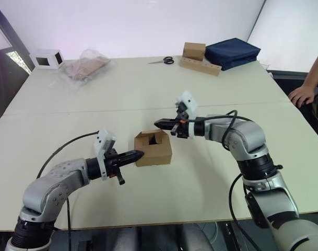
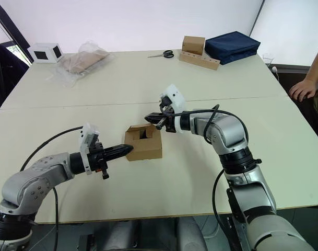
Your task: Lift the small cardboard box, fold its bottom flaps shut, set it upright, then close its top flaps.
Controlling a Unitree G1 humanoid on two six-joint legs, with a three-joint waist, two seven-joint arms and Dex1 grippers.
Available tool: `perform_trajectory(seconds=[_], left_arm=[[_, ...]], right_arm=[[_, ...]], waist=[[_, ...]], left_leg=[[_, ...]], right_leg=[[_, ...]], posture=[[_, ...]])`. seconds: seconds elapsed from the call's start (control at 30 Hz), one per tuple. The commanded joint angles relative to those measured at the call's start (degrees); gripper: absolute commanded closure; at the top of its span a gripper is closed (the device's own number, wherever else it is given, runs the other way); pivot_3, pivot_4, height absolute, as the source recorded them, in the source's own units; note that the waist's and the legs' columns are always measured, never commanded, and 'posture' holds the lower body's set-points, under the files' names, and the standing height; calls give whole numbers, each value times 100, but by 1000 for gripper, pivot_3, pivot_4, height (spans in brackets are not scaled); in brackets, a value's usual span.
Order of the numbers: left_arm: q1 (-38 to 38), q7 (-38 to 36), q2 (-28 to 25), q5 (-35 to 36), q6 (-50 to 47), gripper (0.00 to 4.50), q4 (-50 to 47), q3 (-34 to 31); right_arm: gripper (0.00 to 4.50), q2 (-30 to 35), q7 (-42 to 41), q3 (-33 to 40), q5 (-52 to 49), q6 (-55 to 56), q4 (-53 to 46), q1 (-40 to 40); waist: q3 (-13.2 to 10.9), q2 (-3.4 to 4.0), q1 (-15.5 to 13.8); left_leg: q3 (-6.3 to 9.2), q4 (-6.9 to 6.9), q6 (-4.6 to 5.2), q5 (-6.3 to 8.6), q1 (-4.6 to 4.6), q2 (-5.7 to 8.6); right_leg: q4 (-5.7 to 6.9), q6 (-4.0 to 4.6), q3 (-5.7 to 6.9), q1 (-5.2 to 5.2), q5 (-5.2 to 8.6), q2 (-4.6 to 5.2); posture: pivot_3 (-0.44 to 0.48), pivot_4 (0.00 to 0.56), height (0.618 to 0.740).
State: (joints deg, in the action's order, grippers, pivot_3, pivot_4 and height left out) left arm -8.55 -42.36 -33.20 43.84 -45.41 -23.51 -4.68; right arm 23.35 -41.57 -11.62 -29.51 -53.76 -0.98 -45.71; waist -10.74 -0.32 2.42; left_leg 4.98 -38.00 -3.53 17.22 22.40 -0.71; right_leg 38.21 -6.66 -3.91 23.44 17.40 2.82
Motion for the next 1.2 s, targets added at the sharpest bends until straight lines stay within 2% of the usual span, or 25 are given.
perform_trajectory(seconds=[0.03, 0.47, 0.53, 0.63, 0.7, 0.83, 1.0, 1.2], left_arm=[[106, 56, 4, -150, 60, 4476, 109, 76], [-17, 185, 19, -36, -32, 4476, 77, 76], [-94, 262, 94, 244, -156, 4476, 80, -113], [-282, 451, 282, 1340, -596, 4476, 122, -713], [-385, 491, 235, 1499, -668, 4476, 190, -888], [-613, 637, 207, 1354, -591, 4476, 373, -921], [-1002, 865, 409, 973, -433, 4476, 686, -618], [-930, 774, 536, 474, -129, 4476, 895, -320]], right_arm=[[4500, 94, -346, -22, -147, -15, -483, 33], [4500, 190, -408, -148, -36, -52, -1015, 484], [4500, 167, -380, -155, -5, -38, -1003, 492], [4500, 137, -352, -140, 15, -24, -985, 500], [4500, 99, -319, -105, 9, -29, -932, 496], [4500, 40, -332, -59, -27, -9, -870, 465], [4500, -39, -260, 41, -37, 19, -860, 504], [4500, -25, -201, 173, -133, 21, -1168, 618]], waist=[[0, 0, 0], [1, 1, -6], [1, 1, -8], [0, 0, 2], [0, 0, 8], [0, 0, 4], [0, 0, -3], [0, 0, 11]], left_leg=[[0, 0, 0, 0, 0, 0], [2, 0, 0, 0, 0, 0], [3, 0, 0, 0, 0, 0], [3, 0, 1, 0, 0, 0], [4, 0, 2, 1, 0, 0], [5, 0, 1, 0, 1, 0], [4, 0, 0, 0, 1, 1], [3, 3, -7, -4, 1, 1]], right_leg=[[0, 0, 0, 0, 0, 0], [-1, 0, 1, -2, 0, 0], [-1, 0, 1, -2, 0, 0], [-1, 0, 1, -2, 0, 0], [0, 0, 1, 0, 0, -1], [-1, 0, 1, 1, 0, -2], [-2, 0, 1, 1, 0, -1], [-4, 0, 0, 3, 0, -3]], posture=[[0, 150, 740], [0, 150, 740], [0, 150, 740], [0, 150, 740], [0, 150, 740], [0, 150, 740], [0, 150, 740], [0, 150, 740]])
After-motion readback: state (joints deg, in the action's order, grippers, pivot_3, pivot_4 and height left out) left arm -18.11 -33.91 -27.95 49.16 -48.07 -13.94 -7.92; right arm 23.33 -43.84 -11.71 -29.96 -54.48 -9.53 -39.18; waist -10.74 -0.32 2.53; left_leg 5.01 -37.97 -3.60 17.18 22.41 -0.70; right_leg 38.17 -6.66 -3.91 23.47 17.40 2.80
